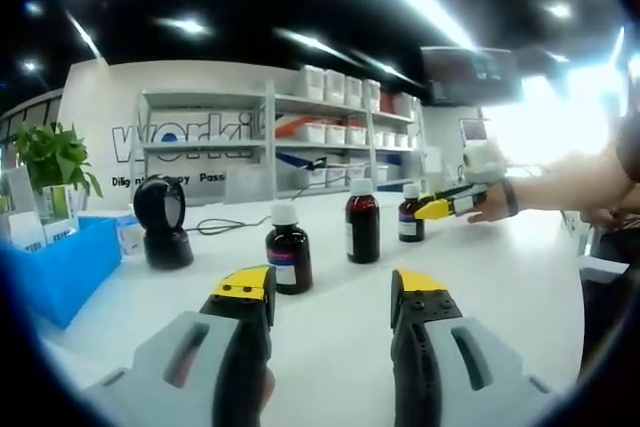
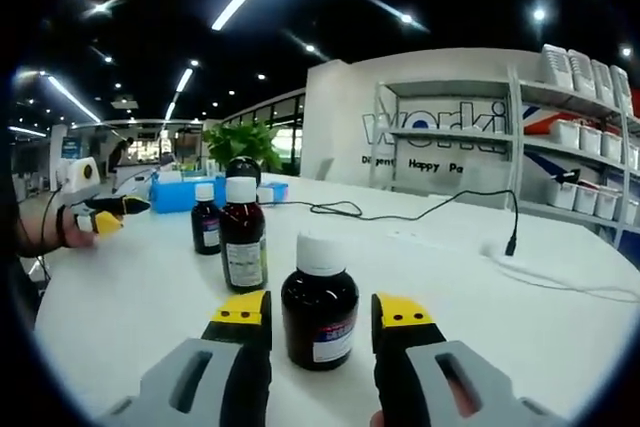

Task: Rotate the medicine bottle to make it face forward pick up the medicine bottle inspect the drug traceability code place the medicine on the table

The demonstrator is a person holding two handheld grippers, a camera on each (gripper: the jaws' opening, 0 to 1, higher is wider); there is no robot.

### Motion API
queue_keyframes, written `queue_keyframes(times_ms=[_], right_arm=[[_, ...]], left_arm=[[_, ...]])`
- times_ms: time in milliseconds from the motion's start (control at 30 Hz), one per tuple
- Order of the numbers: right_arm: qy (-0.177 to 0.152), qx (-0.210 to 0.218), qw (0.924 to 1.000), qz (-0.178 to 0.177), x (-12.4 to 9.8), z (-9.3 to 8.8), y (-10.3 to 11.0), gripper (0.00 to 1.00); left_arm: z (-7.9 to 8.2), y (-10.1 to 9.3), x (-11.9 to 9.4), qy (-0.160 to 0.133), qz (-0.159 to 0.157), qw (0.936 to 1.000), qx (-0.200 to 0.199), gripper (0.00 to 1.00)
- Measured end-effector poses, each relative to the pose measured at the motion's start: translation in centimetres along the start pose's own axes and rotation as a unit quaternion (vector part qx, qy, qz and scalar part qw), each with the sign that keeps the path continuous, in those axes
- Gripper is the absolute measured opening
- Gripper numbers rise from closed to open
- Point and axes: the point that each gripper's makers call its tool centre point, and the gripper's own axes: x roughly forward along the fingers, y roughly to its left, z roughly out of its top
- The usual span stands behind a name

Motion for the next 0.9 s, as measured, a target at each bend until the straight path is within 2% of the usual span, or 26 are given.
queue_keyframes(times_ms=[100,267,367,400,500,667,900], right_arm=[[0.003,-0.001,1.0000,0.004,0.3,-0.2,-0.7,0.34],[0.002,-0.006,0.9999,0.009,0.4,0.0,-0.1,0.32],[0.003,0.015,0.9997,0.020,0.5,-0.2,0.2,0.27],[-0.001,0.025,0.9995,0.016,0.6,-0.1,0.2,0.27],[-0.002,0.016,0.9998,0.013,0.5,-0.1,0.8,0.27],[-0.004,0.020,0.9998,0.000,0.5,-0.1,0.1,0.27],[-0.008,0.015,0.9989,-0.043,0.3,-0.1,0.6,0.26]], left_arm=[[0.0,0.1,0.0,0.000,0.000,1.0000,0.000,0.37],[0.0,0.0,0.0,0.000,-0.002,1.0000,0.000,0.37],[0.0,0.0,0.0,0.000,-0.002,1.0000,0.000,0.37],[0.0,0.0,0.0,0.000,-0.002,1.0000,-0.001,0.37],[0.0,0.0,0.0,-0.001,-0.002,1.0000,0.000,0.37],[0.0,-0.1,0.0,-0.001,-0.003,1.0000,0.000,0.37],[0.0,-0.2,0.0,-0.001,-0.004,1.0000,0.001,0.36]])
